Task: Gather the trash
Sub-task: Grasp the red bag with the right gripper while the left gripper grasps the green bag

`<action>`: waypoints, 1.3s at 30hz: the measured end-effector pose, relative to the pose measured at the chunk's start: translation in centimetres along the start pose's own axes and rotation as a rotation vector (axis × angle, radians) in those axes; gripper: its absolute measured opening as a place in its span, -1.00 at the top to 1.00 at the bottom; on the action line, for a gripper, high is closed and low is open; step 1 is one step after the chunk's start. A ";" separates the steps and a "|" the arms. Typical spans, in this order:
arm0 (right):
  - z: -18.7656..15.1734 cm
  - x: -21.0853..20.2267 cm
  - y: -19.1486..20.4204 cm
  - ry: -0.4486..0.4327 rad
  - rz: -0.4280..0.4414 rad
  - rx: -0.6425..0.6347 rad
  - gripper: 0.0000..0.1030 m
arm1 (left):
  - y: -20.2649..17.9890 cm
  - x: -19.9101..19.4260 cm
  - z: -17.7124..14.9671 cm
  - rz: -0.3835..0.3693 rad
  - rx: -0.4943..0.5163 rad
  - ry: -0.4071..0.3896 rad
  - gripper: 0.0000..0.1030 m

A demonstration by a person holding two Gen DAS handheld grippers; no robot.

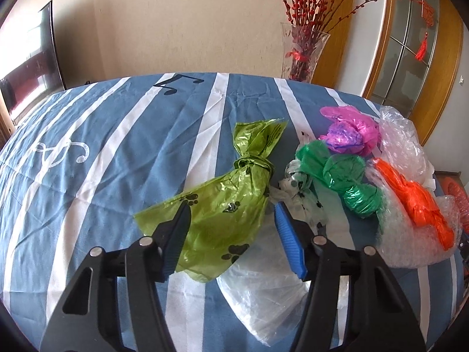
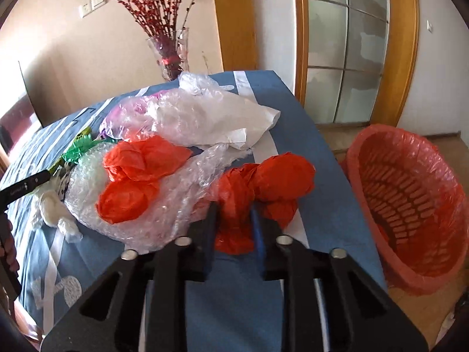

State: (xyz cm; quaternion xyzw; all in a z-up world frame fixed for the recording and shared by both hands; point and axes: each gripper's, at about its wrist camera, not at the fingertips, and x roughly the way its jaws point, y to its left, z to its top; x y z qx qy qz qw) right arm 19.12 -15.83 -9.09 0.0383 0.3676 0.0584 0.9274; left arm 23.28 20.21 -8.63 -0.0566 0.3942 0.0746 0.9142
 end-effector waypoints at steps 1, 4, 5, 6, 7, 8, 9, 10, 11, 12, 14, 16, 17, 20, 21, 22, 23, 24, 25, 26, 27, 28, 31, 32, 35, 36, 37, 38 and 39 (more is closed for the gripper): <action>0.0 -0.3 -0.3 -0.009 -0.006 0.006 0.78 | 0.0 0.0 -0.1 -0.007 -0.005 0.003 -0.12; 0.2 -1.5 -1.6 -0.051 -0.028 0.045 0.83 | -0.1 -0.1 -0.2 -0.011 -0.002 0.003 -0.12; 0.2 -1.7 -2.0 -0.056 -0.026 0.057 0.83 | -0.1 -0.1 -0.2 -0.013 -0.003 0.002 -0.12; 0.3 -2.0 -2.4 -0.062 -0.021 0.068 0.83 | -0.2 -0.1 -0.1 -0.015 -0.003 0.001 -0.12; 0.3 -2.1 -2.6 -0.062 -0.016 0.066 0.82 | -0.2 -0.2 -0.1 -0.018 -0.004 0.000 -0.12; 0.2 -2.1 -2.6 -0.049 -0.016 0.055 0.76 | -0.2 -0.2 -0.1 -0.019 -0.004 -0.001 -0.12; 0.2 -2.0 -2.6 -0.038 -0.023 0.050 0.75 | -0.2 -0.3 -0.1 -0.019 -0.004 -0.002 -0.12; 0.0 -2.0 -2.8 -0.040 -0.027 0.051 0.62 | -0.2 -0.3 -0.1 -0.019 -0.004 -0.002 -0.12; -0.1 -2.1 -2.9 -0.042 -0.035 0.054 0.44 | -0.3 -0.3 -0.2 -0.018 -0.002 -0.002 -0.12; -0.2 -2.2 -3.0 -0.047 -0.037 0.059 0.34 | -0.3 -0.4 -0.2 -0.017 -0.001 -0.003 -0.12; -0.3 -2.5 -3.5 -0.058 -0.029 0.082 0.28 | -0.2 -0.4 -0.2 -0.015 0.000 -0.003 -0.12; -0.3 -3.0 -4.3 -0.073 -0.018 0.114 0.28 | -0.1 -0.5 -0.2 -0.015 -0.001 -0.003 -0.12; -0.2 -3.2 -4.6 -0.078 -0.022 0.126 0.28 | -0.1 -0.5 -0.2 -0.017 -0.001 -0.004 -0.12; -0.2 -3.1 -5.1 -0.067 -0.027 0.128 0.28 | -0.1 -0.6 -0.1 -0.018 0.001 -0.008 -0.12; -0.3 -3.0 -5.0 -0.062 -0.028 0.125 0.28 | -0.1 -0.6 -0.1 -0.018 0.002 -0.008 -0.12; -0.3 -2.8 -4.9 -0.057 -0.030 0.121 0.28 | -0.2 -0.5 -0.1 -0.019 0.003 -0.007 -0.12; -0.4 -2.6 -4.8 -0.052 -0.031 0.118 0.28 | -0.2 -0.5 -0.1 -0.018 0.004 -0.007 -0.12; -0.5 -2.1 -4.7 -0.037 -0.035 0.114 0.28 | -0.2 -0.5 -0.1 -0.018 0.005 -0.007 -0.12; -0.6 -1.4 -4.6 -0.014 -0.032 0.114 0.28 | -0.3 -0.5 -0.2 -0.018 0.005 -0.006 -0.12; -0.7 -0.8 -4.7 0.002 -0.029 0.120 0.28 | -0.3 -0.5 -0.2 -0.018 0.005 -0.005 -0.12; -0.9 -0.5 -4.7 0.001 -0.031 0.124 0.28 | -0.3 -0.5 -0.2 -0.019 0.004 -0.005 -0.12; -0.9 -0.4 -4.7 -0.007 -0.034 0.123 0.28 | -0.3 -0.5 -0.2 -0.019 0.004 -0.004 -0.11; -0.6 0.0 -4.0 -0.005 -0.030 0.082 0.61 | -0.4 -0.5 -0.3 -0.023 0.008 -0.005 -0.11; -0.5 0.0 -3.8 -0.009 -0.036 0.065 0.76 | -0.5 -0.4 -0.3 -0.025 0.009 -0.005 -0.10; -0.1 -1.1 -4.0 -0.039 -0.030 0.075 0.94 | -0.5 -0.3 -0.4 -0.035 0.004 0.003 -0.03; -0.1 -1.7 -4.2 -0.056 -0.035 0.083 0.94 | -0.5 -0.3 -0.4 -0.038 0.002 0.004 -0.03; 0.0 -2.5 -4.5 -0.083 -0.045 0.088 0.94 | -0.5 -0.3 -0.5 -0.042 0.000 0.003 -0.02; 0.1 -3.0 -4.7 -0.100 -0.052 0.087 0.94 | -0.6 -0.3 -0.5 -0.047 0.001 0.001 -0.01; 0.3 -3.7 -4.7 -0.121 -0.071 0.079 0.94 | -0.6 -0.3 -0.5 -0.051 0.001 -0.001 -0.01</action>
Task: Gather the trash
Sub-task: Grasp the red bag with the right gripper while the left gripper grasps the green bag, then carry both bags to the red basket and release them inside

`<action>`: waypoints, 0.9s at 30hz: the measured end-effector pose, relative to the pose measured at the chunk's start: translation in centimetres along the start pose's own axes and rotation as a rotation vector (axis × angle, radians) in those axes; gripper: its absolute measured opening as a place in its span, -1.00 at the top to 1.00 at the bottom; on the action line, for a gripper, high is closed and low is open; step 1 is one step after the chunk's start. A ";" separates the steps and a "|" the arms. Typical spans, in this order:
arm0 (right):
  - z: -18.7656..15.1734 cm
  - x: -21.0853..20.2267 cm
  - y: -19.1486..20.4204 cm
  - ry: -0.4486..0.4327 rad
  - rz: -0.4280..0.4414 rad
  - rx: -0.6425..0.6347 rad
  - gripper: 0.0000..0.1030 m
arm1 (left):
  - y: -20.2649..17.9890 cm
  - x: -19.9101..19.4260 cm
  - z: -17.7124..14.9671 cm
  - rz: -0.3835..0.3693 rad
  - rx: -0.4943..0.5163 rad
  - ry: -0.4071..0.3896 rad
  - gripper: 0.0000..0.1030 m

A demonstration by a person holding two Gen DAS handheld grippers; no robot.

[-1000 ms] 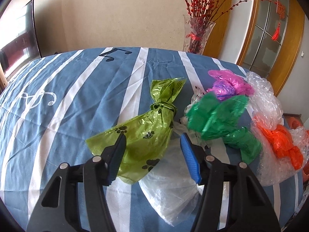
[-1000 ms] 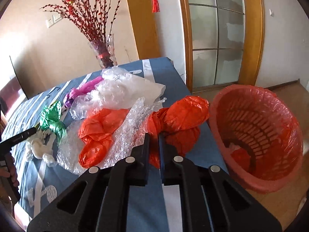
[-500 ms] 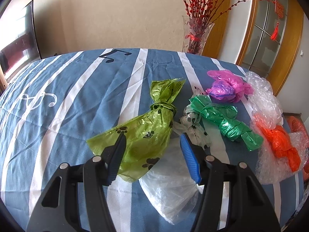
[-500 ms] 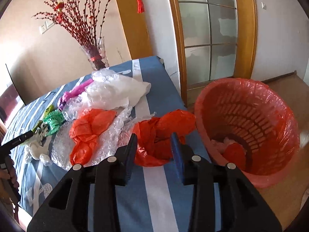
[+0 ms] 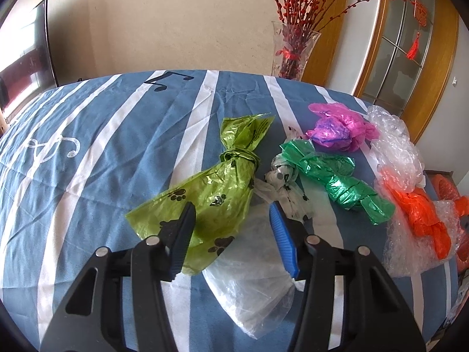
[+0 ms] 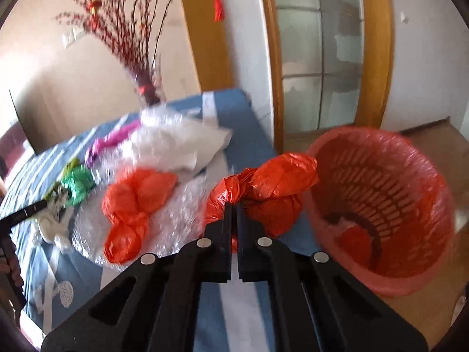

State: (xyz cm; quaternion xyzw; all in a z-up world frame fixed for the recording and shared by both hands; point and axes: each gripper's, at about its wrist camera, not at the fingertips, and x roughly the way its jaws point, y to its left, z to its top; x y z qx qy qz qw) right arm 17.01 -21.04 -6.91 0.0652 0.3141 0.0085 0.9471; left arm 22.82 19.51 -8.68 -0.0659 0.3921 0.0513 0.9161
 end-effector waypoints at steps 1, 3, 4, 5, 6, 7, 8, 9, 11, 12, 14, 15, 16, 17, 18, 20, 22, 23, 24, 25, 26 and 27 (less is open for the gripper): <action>0.1 -0.5 -0.1 -0.015 -0.015 -0.010 0.94 | 0.0 0.0 0.0 -0.004 0.001 -0.002 -0.01; 0.4 -1.0 -0.2 -0.036 -0.036 -0.019 0.94 | -0.1 -0.1 0.1 -0.007 0.003 -0.005 0.00; 0.5 -1.2 -0.4 -0.043 -0.039 -0.017 0.94 | -0.2 -0.2 0.1 -0.007 0.006 -0.007 0.00; 0.6 -1.5 -0.6 -0.051 -0.040 -0.011 0.94 | -0.3 -0.2 0.1 -0.008 0.008 -0.008 0.00; 0.6 -1.6 -0.7 -0.052 -0.041 -0.009 0.94 | -0.4 -0.2 0.2 -0.008 0.011 -0.008 0.00; 0.7 -1.7 -0.7 -0.053 -0.040 -0.006 0.94 | -0.6 -0.2 0.2 -0.007 0.017 -0.008 0.01; 0.7 -1.7 -0.8 -0.050 -0.039 -0.002 0.94 | -0.7 -0.2 0.2 -0.005 0.023 -0.007 0.05; 0.6 -1.6 -0.7 -0.047 -0.037 -0.001 0.94 | -0.9 -0.1 0.3 0.000 0.031 -0.004 0.08; 0.6 -1.5 -0.6 -0.044 -0.035 -0.001 0.94 | -1.1 0.2 0.5 0.013 0.045 0.003 0.26; 0.6 -1.5 -0.6 -0.044 -0.033 -0.001 0.94 | -1.1 0.4 0.5 0.019 0.046 0.008 0.32; 0.5 -1.5 -0.6 -0.043 -0.029 -0.001 0.94 | -0.6 0.9 0.9 0.028 0.022 0.030 0.46; 0.5 -1.6 -0.6 -0.044 -0.028 -0.001 0.94 | -0.4 1.1 1.0 0.026 0.009 0.034 0.48; 0.5 -1.7 -0.6 -0.046 -0.027 -0.001 0.94 | 0.0 1.2 1.1 0.022 -0.009 0.040 0.57; 0.5 -1.8 -0.6 -0.049 -0.027 -0.001 0.94 | 0.4 1.2 1.2 0.017 -0.022 0.043 0.70; 0.6 -2.0 -0.6 -0.055 -0.029 -0.001 0.94 | 0.6 1.2 1.3 0.011 -0.030 0.045 0.76; 0.8 -2.4 -0.6 -0.069 -0.036 -0.001 0.94 | 1.2 0.8 1.5 -0.010 -0.049 0.037 0.91; 1.2 -2.9 -0.8 -0.087 -0.040 0.001 0.94 | 1.5 -0.1 1.6 -0.031 -0.055 0.015 0.93; 1.4 -3.1 -0.9 -0.095 -0.041 0.002 0.94 | 1.6 -0.6 1.8 -0.041 -0.053 0.003 0.94; 1.5 -3.2 -1.0 -0.101 -0.041 0.004 0.94 | 1.5 -1.0 1.9 -0.046 -0.052 -0.005 0.94; 1.6 -3.5 -1.1 -0.109 -0.042 0.007 0.94 | 1.4 -1.5 2.1 -0.054 -0.051 -0.017 0.94; 1.8 -3.7 -1.1 -0.116 -0.041 0.010 0.94 | 1.2 -2.0 2.3 -0.063 -0.050 -0.026 0.94; 1.9 -3.9 -1.2 -0.121 -0.040 0.011 0.94 | 1.0 -2.7 2.6 -0.073 -0.044 -0.038 0.94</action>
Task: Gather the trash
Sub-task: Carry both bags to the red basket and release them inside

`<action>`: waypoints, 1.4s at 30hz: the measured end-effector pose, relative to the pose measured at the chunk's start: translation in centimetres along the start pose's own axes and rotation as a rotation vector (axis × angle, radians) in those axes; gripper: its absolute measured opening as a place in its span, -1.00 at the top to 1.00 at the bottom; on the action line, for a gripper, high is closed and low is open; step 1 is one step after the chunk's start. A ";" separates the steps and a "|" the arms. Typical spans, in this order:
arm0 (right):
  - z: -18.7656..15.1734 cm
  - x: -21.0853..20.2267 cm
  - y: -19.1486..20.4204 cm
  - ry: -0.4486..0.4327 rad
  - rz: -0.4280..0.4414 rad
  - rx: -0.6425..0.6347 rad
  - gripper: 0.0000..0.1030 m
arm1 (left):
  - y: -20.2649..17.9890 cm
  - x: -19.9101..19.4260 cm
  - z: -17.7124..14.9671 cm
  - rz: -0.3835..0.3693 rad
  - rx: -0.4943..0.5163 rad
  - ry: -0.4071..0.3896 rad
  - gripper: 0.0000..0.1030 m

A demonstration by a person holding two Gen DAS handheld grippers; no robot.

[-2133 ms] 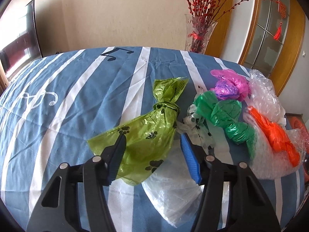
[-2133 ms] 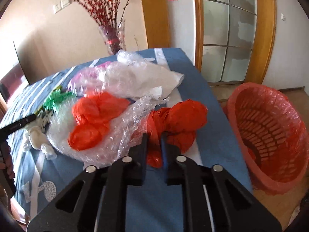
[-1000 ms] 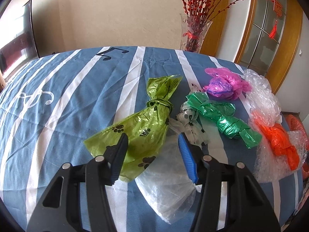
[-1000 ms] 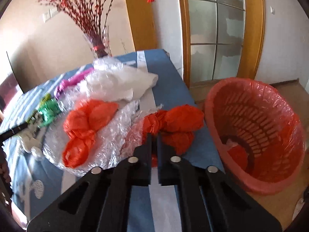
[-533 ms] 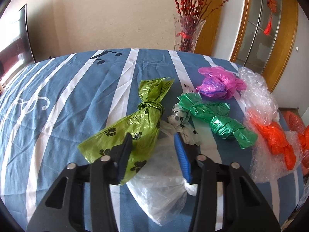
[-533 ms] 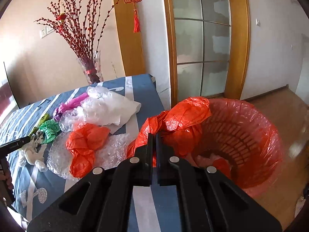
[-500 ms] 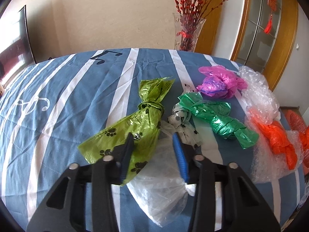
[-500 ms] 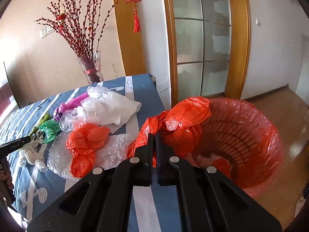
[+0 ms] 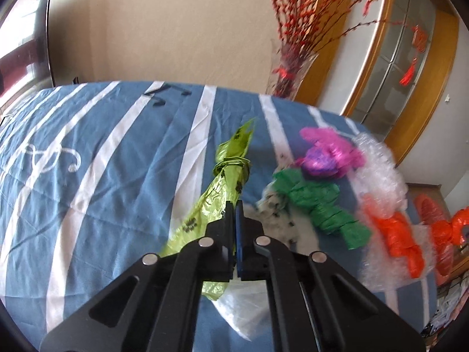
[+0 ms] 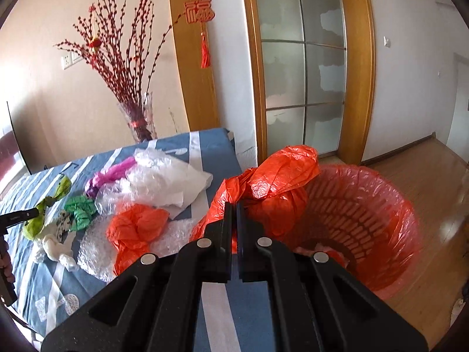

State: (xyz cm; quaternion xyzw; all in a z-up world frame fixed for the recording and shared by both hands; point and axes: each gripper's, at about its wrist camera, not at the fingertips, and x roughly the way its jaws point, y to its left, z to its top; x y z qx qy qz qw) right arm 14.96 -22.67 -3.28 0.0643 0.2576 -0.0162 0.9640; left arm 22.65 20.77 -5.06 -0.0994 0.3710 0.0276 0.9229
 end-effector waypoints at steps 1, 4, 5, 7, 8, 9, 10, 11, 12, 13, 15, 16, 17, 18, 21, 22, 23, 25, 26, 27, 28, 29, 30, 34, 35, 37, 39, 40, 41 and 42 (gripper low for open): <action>0.1 -0.2 -0.1 -0.006 0.000 0.000 0.94 | -0.3 -0.4 0.1 -0.005 0.006 -0.008 0.94; 0.3 -0.9 -0.3 -0.024 -0.003 -0.002 0.94 | -1.7 -1.9 0.7 -0.036 0.029 -0.033 0.94; 0.4 -1.2 -0.4 -0.030 -0.005 -0.001 0.94 | -2.3 -2.4 0.8 -0.048 0.039 -0.041 0.94; 0.5 -1.7 -0.8 -0.041 -0.008 0.004 0.94 | -3.6 -3.3 1.0 -0.077 0.058 -0.053 0.94; 0.6 -1.9 -1.0 -0.048 -0.010 0.008 0.94 | -4.3 -3.7 1.0 -0.092 0.067 -0.057 0.95; 0.7 -2.1 -1.2 -0.054 -0.011 0.011 0.94 | -4.9 -4.0 1.0 -0.108 0.075 -0.061 0.95; 0.8 -2.3 -1.4 -0.058 -0.014 0.013 0.94 | -5.8 -4.4 1.0 -0.130 0.085 -0.065 0.94; 0.8 -2.5 -1.6 -0.064 -0.018 0.015 0.94 | -6.6 -4.8 0.9 -0.150 0.096 -0.068 0.94; 0.9 -2.8 -1.8 -0.070 -0.021 0.016 0.94 | -7.3 -5.1 0.9 -0.165 0.104 -0.070 0.94; 0.9 -3.0 -2.0 -0.075 -0.026 0.017 0.94 | -8.4 -5.6 0.8 -0.189 0.120 -0.074 0.94; 0.9 -3.3 -2.6 -0.084 -0.038 0.018 0.94 | -10.2 -6.3 0.5 -0.224 0.148 -0.081 0.94; 1.0 -3.5 -2.9 -0.087 -0.042 0.019 0.94 | -11.0 -6.6 0.3 -0.237 0.160 -0.083 0.94; 1.0 -3.7 -3.4 -0.090 -0.048 0.024 0.94 | -11.8 -6.8 0.1 -0.254 0.171 -0.083 0.94; 1.0 -3.8 -3.7 -0.091 -0.052 0.028 0.94 | -12.6 -7.0 0.0 -0.271 0.182 -0.083 0.94; 0.9 -4.3 -4.9 -0.097 -0.065 0.045 0.94 | -15.3 -7.7 -0.5 -0.319 0.217 -0.083 0.94; 0.9 -4.4 -5.3 -0.099 -0.070 0.050 0.94 | -16.3 -7.9 -0.8 -0.334 0.228 -0.082 0.94; 0.9 -4.5 -5.7 -0.100 -0.075 0.055 0.94 | -17.1 -8.0 -0.9 -0.349 0.238 -0.080 0.94; 0.9 -4.7 -6.6 -0.102 -0.085 0.067 0.94 | -18.9 -8.1 -1.3 -0.377 0.257 -0.075 0.94; 0.8 -4.8 -7.1 -0.104 -0.091 0.073 0.94 | -19.8 -8.2 -1.5 -0.389 0.265 -0.073 0.94; 0.8 -4.9 -7.5 -0.104 -0.096 0.078 0.94 | -20.4 -8.2 -1.7 -0.398 0.271 -0.071 0.94; 0.7 -5.0 -8.0 -0.106 -0.103 0.084 0.94 | -21.3 -8.2 -2.0 -0.412 0.280 -0.067 0.94; 0.7 -5.1 -8.5 -0.106 -0.109 0.090 0.94 | -22.3 -8.2 -2.3 -0.426 0.289 -0.061 0.94; 0.6 -5.1 -8.9 -0.106 -0.114 0.095 0.94 | -22.7 -8.1 -2.4 -0.434 0.293 -0.058 0.94; 0.4 -5.2 -10.9 -0.104 -0.139 0.122 0.94 | -26.1 -7.9 -3.5 -0.478 0.326 -0.039 0.94; 0.3 -5.1 -11.4 -0.103 -0.144 0.130 0.94 | -26.7 -7.8 -3.8 -0.489 0.330 -0.032 0.94; 0.2 -5.0 -12.1 -0.102 -0.153 0.141 0.94 | -28.2 -7.4 -4.2 -0.512 0.341 -0.018 0.94; 0.2 -4.8 -12.7 -0.101 -0.161 0.150 0.94 | -29.5 -7.0 -4.6 -0.530 0.353 -0.009 0.94; 0.1 -4.7 -13.2 -0.101 -0.167 0.156 0.94 | -30.2 -6.7 -4.9 -0.541 0.359 0.000 0.94; 0.2 -4.6 -13.5 -0.101 -0.169 0.161 0.94 | -30.8 -6.5 -5.1 -0.549 0.363 0.005 0.94; 0.1 -4.5 -14.0 -0.100 -0.173 0.167 0.94 | -31.3 -6.3 -5.3 -0.556 0.367 0.011 0.94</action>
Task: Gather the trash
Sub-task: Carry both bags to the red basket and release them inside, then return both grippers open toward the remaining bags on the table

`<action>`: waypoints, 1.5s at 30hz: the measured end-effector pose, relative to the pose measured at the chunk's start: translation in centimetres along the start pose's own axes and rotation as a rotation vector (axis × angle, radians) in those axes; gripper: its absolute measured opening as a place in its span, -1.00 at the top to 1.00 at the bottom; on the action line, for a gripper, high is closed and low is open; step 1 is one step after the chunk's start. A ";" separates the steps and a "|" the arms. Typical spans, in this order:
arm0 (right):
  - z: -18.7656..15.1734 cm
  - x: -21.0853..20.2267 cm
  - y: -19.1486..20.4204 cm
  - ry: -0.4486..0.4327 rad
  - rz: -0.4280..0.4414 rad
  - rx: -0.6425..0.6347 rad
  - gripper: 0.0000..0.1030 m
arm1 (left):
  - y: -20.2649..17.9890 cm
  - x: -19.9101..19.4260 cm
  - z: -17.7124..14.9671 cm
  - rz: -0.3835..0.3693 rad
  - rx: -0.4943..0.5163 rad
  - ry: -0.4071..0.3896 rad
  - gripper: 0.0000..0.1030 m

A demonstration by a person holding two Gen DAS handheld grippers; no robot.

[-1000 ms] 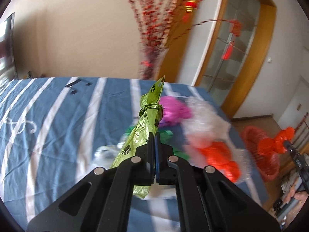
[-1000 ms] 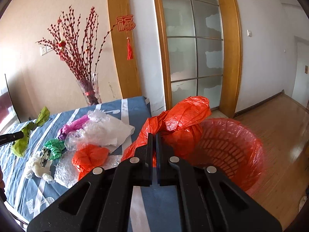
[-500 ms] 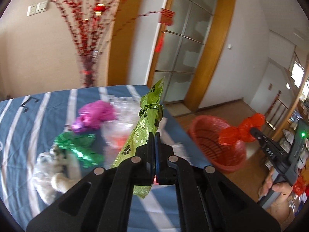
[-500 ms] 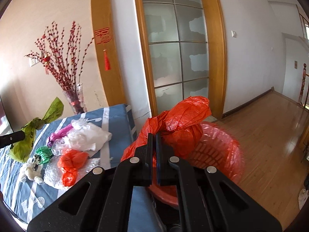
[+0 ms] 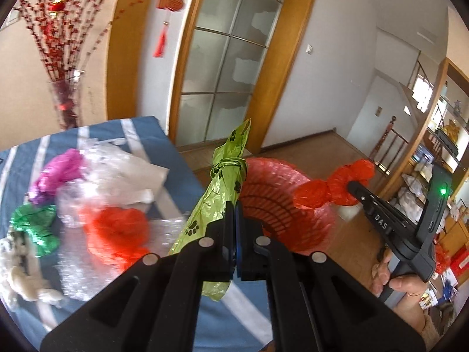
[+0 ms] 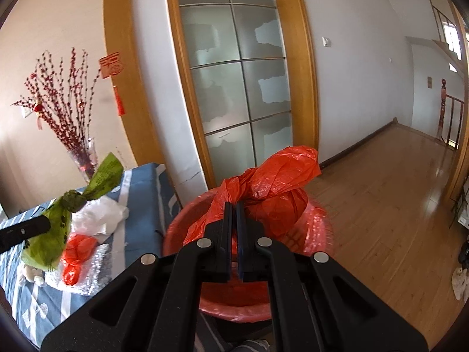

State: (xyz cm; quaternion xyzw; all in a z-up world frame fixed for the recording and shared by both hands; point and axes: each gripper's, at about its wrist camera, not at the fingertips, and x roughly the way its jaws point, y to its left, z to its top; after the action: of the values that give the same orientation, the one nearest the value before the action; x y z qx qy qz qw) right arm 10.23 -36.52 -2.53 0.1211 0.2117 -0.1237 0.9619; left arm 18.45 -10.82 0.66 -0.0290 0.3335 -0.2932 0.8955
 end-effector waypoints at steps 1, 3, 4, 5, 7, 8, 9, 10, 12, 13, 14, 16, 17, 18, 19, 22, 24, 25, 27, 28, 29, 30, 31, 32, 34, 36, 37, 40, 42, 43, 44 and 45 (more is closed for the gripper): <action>0.0 0.2 -0.4 0.001 -0.004 0.006 0.94 | -0.5 0.6 0.0 -0.009 0.004 0.007 0.94; 0.1 0.5 -1.1 0.004 -0.009 0.019 0.94 | -1.3 1.8 -0.1 -0.023 0.014 0.022 0.94; 0.1 0.7 -1.3 0.007 -0.010 0.024 0.94 | -1.8 2.0 -0.2 -0.029 0.017 0.026 0.95; 0.2 0.9 -1.5 0.008 -0.011 0.028 0.94 | -2.2 2.6 -0.3 -0.036 0.021 0.033 0.94; 0.2 1.2 -2.0 0.011 -0.015 0.038 0.94 | -2.6 3.5 -0.4 -0.047 0.025 0.044 0.94; 0.2 1.3 -2.3 0.011 -0.017 0.043 0.94 | -2.9 4.0 -0.3 -0.054 0.026 0.049 0.94; 0.2 1.4 -2.5 0.012 -0.019 0.046 0.94 | -3.0 4.4 -0.4 -0.060 0.027 0.054 0.94; 0.2 1.6 -2.8 0.011 -0.020 0.050 0.94 | -3.2 4.9 -0.4 -0.066 0.029 0.060 0.94; 0.4 1.8 -3.1 0.011 -0.023 0.056 0.94 | -3.6 5.6 -0.4 -0.074 0.032 0.068 0.94; 0.4 2.0 -3.3 0.012 -0.023 0.061 0.94 | -3.8 6.0 -0.4 -0.078 0.036 0.074 0.94; 0.4 2.1 -3.5 0.013 -0.023 0.067 0.94 | -4.0 6.3 -0.4 -0.080 0.037 0.077 0.94; 0.5 2.5 -3.6 0.016 -0.023 0.077 0.94 | -4.4 7.0 -0.6 -0.084 0.042 0.085 0.94; 0.5 2.7 -3.8 0.019 -0.021 0.084 0.94 | -4.6 7.3 -0.6 -0.084 0.045 0.089 0.94; 0.5 2.8 -3.9 0.021 -0.018 0.088 0.94 | -4.7 7.7 -0.7 -0.083 0.049 0.093 0.94; 0.5 3.1 -4.0 0.025 -0.015 0.095 0.94 | -4.9 8.2 -0.7 -0.082 0.050 0.100 0.94; 0.7 3.9 -4.2 0.034 0.001 0.109 0.94 | -5.4 9.6 -0.8 -0.087 0.047 0.120 0.94; 0.7 4.2 -4.4 0.042 0.015 0.115 0.93 | -5.7 10.6 -0.7 -0.085 0.049 0.132 0.94; 0.7 4.4 -4.4 0.050 0.024 0.119 0.92 | -5.9 11.0 -0.7 -0.085 0.050 0.139 0.94; 0.7 4.7 -4.7 0.057 0.033 0.129 0.88 | -6.0 11.8 -0.8 -0.083 0.046 0.153 0.91; 0.6 4.9 -4.8 0.064 0.033 0.134 0.83 | -6.1 12.1 -0.8 -0.080 0.046 0.158 0.87; 0.5 5.0 -5.0 0.071 0.030 0.139 0.75 | -6.2 12.4 -0.8 -0.076 0.046 0.164 0.76; 0.4 5.0 -5.1 0.075 0.028 0.144 0.70 | -6.1 12.7 -0.9 -0.066 0.044 0.171 0.69; 0.2 5.0 -5.4 0.078 0.023 0.153 0.59 | -6.0 13.0 -0.9 -0.057 0.040 0.174 0.52; 0.1 4.9 -5.5 0.079 0.016 0.158 0.51 | -5.9 13.1 -1.0 -0.051 0.037 0.176 0.43; -0.2 4.5 -5.7 0.079 0.000 0.152 0.47 | -5.4 12.9 -1.3 -0.030 0.037 0.177 0.36; -0.4 4.1 -5.5 0.073 -0.029 0.128 0.35 | -4.9 12.2 -1.6 0.000 0.046 0.167 0.21; -0.5 3.7 -5.4 0.065 -0.043 0.114 0.18 | -4.6 11.7 -1.7 0.028 0.053 0.152 0.09; -0.8 2.5 -4.7 0.037 -0.061 0.080 -0.23 | -3.5 9.7 -2.2 0.119 0.075 0.101 -0.19; -1.1 1.9 -3.7 0.030 -0.052 0.047 -0.25 | -2.7 8.3 -2.6 0.171 0.082 0.078 -0.26; -1.1 1.7 -3.3 0.029 -0.046 0.036 -0.29 | -2.1 7.6 -2.7 0.200 0.087 0.067 -0.30; -1.2 1.4 -2.8 0.027 -0.036 0.024 -0.34 | -1.8 6.9 -3.0 0.231 0.093 0.057 -0.34; -1.3 1.3 -2.4 0.025 -0.027 0.016 -0.35 | -1.3 6.1 -3.2 0.268 0.099 0.044 -0.36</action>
State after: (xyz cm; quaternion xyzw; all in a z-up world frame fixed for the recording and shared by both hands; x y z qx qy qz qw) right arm 10.20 -38.64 -4.64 0.1274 0.2245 -0.1370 0.9563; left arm 19.52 -14.78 -5.05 0.0663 0.3390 -0.1876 0.9195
